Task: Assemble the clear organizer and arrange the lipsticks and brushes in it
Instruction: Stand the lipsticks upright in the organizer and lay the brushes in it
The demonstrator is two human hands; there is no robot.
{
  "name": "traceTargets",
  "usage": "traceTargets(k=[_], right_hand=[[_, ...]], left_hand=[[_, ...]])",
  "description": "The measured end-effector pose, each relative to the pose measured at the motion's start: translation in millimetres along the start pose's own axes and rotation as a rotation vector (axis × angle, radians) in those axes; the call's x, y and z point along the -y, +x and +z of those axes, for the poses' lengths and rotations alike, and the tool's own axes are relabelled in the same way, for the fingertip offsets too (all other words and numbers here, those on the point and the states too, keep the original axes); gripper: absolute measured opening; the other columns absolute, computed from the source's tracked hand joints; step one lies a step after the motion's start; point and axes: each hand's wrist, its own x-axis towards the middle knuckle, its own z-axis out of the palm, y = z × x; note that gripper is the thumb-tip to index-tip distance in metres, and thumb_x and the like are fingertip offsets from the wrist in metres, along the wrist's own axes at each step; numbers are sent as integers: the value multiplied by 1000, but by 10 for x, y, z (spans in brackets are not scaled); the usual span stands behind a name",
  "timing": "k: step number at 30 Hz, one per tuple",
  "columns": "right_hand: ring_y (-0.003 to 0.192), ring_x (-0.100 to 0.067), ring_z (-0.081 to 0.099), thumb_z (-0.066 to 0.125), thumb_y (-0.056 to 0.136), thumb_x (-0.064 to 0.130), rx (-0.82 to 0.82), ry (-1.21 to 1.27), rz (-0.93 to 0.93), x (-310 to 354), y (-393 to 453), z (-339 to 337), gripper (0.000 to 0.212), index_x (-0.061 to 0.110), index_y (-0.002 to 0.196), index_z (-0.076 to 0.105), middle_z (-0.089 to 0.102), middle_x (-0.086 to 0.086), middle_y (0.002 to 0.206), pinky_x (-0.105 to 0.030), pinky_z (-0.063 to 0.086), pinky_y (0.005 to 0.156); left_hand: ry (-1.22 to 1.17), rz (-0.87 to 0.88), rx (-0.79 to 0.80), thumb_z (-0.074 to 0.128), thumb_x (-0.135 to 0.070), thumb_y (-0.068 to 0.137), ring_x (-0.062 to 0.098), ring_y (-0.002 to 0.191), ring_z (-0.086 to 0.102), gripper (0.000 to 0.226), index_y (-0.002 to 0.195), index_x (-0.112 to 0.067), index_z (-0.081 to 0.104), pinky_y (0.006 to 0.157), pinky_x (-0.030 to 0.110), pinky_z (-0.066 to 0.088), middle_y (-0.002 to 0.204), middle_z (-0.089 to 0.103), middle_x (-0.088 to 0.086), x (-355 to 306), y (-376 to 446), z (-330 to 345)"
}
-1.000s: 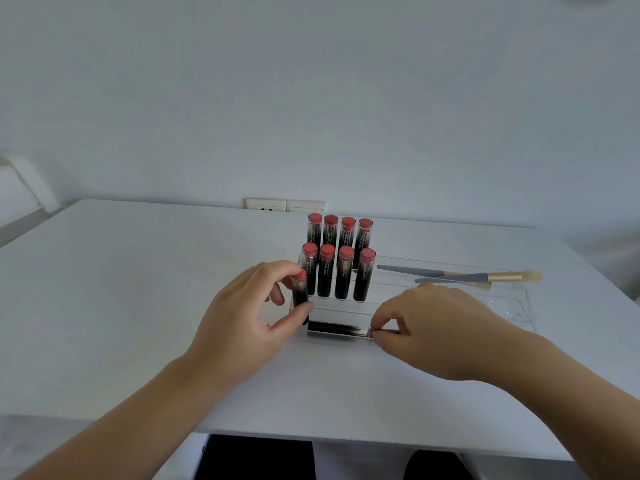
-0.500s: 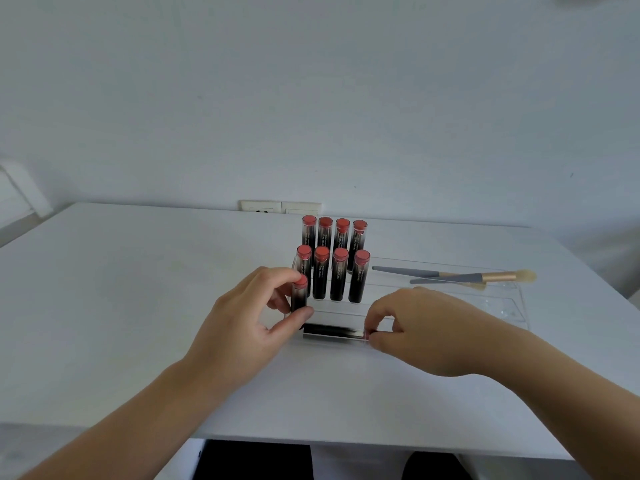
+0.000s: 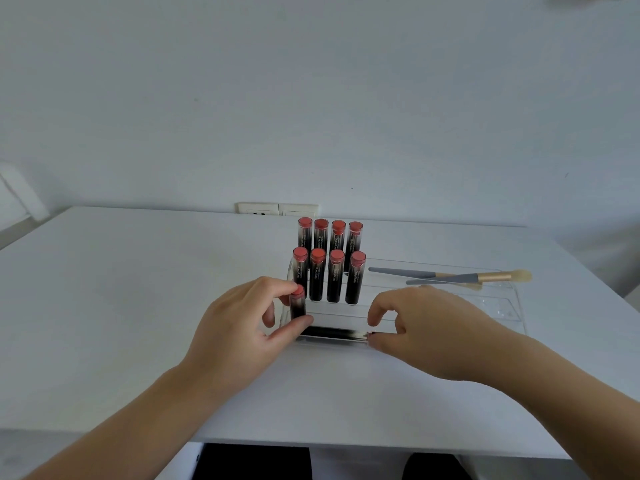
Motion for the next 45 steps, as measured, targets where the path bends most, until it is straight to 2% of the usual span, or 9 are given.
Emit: traceTargets(k=[5,10,15,18,23,27,30,38,45], right_hand=[[66,2,52,58,85,61,-38,-14,16,-10,-59,-9,25,37,86,64,55,20,65,-19,35,55],[60,4,56,60,83,59,47,63,41,14,-76,-3,25,39,93,72,59,24,62,-14,36,54],[64,0,60,57,82,63,52,116,90,30,-111,11,33,36,90,74,68,20,79,-19,44,58],[64,-1,60,57,82,64,-4,103,140,53,-130,-1,33,35,83,74,66,19,72,-19,43,55],[54,1,51,57,82,65,-97,132,137,69,-142,18,31,40,98,69,50,19,48,-19,41,55],[82,-4,59,54,82,66,-29,79,129,82,-162,45,39,40,108,67,63,18,79,-26,49,71],[90,-8,60,52,82,64,24,9,110,80,-154,63,39,37,107,67,68,15,100,-26,48,72],[93,-8,56,53,88,60,105,45,75,73,-74,39,25,43,105,59,61,18,106,-31,50,83],[89,-8,54,53,92,54,126,14,30,79,2,19,14,41,96,52,58,15,97,-29,44,72]], left_hand=[[8,7,-16,74,-47,79,11,55,52,39,108,-28,55,56,12,35,62,50,-7,8,-9,17],[1,-5,-19,67,-52,81,9,54,48,37,106,-29,54,56,8,31,61,50,-8,9,-5,29],[14,11,-36,77,-48,77,8,58,43,42,106,-27,55,57,5,31,61,49,-7,29,-10,41],[5,23,-50,78,-41,76,5,63,38,41,106,-26,55,62,2,33,60,50,-6,32,-10,50],[-3,32,-42,74,-51,82,8,55,46,40,105,-25,55,58,5,33,61,50,-6,14,-2,32],[8,26,-33,72,-52,81,12,53,50,40,106,-26,53,57,7,29,61,50,-5,8,3,23],[6,30,-22,66,-50,82,13,54,50,37,107,-26,53,57,9,30,62,50,-5,1,7,19],[9,32,-11,78,-40,78,14,53,50,41,107,-26,53,56,11,31,62,50,-3,-20,11,28],[-4,20,8,78,-42,84,9,60,47,39,110,-27,54,58,14,36,65,55,-5,-9,-9,41]])
